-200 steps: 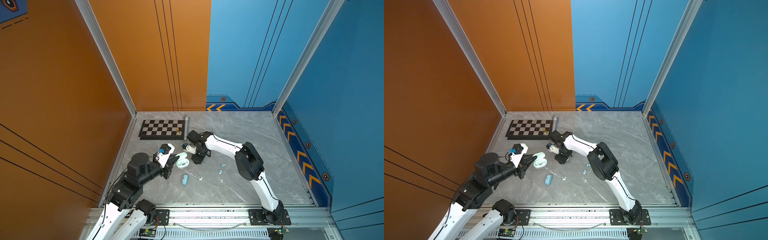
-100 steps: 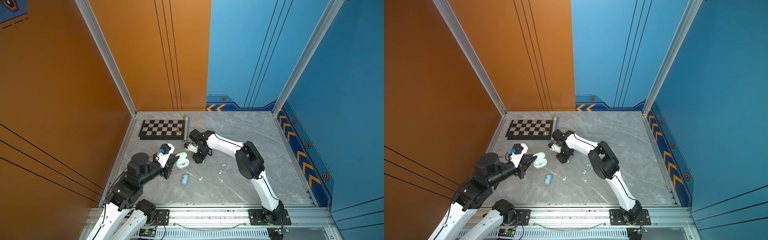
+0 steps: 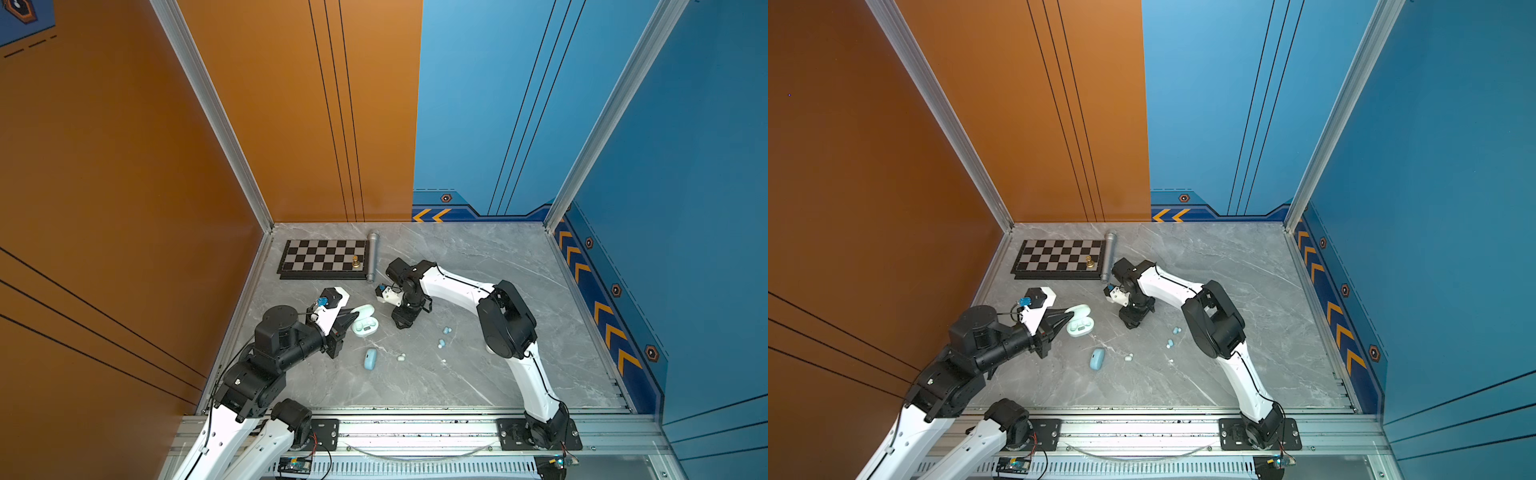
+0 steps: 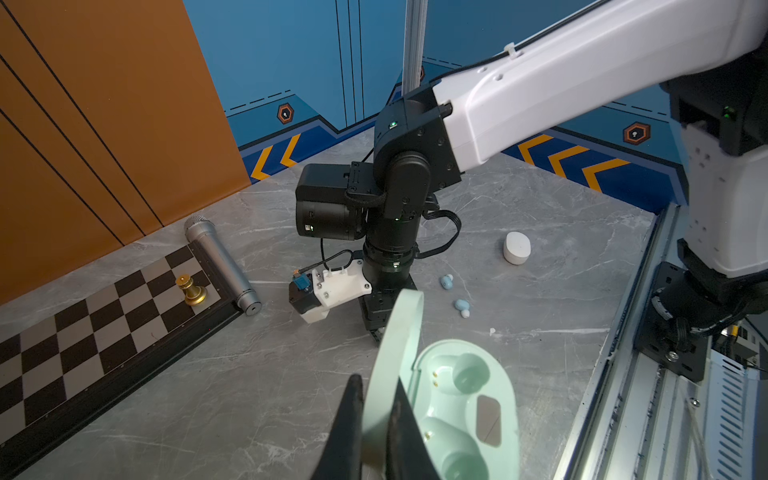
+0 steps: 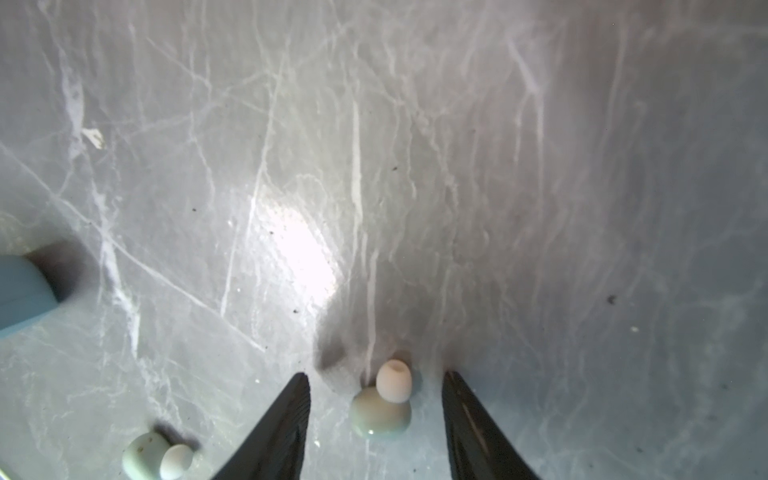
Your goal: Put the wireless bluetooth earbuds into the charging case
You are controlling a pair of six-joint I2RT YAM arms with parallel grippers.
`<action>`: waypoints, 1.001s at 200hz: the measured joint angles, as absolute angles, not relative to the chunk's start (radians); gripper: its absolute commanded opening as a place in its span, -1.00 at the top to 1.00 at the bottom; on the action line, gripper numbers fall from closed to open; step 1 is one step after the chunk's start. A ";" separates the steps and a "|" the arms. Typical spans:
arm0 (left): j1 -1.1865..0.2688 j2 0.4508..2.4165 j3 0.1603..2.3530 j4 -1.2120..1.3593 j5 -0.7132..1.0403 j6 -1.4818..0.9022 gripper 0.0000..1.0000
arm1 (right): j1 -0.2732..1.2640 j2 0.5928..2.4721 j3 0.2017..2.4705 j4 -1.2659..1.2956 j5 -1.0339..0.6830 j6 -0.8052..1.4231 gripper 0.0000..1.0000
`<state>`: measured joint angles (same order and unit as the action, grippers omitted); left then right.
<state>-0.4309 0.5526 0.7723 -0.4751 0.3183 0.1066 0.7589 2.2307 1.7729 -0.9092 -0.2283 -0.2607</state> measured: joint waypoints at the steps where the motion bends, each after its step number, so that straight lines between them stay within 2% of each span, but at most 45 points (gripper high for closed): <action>1: -0.431 0.553 0.772 -0.475 0.318 0.107 1.00 | 0.759 2.230 1.773 -0.909 -0.228 -0.260 -0.10; 140: -0.431 0.586 0.816 -0.475 0.318 0.115 1.00 | 0.761 2.221 1.757 -0.909 -0.015 -0.203 -0.11; 200: -0.431 0.609 0.822 -0.475 0.318 0.115 1.00 | 0.691 2.193 1.743 -0.907 0.013 -0.193 -0.01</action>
<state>-0.4309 0.6090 0.8215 -0.4747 0.3183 0.1150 0.6910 2.1929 1.7432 -0.9070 0.0128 -0.1932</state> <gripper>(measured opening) 0.104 0.517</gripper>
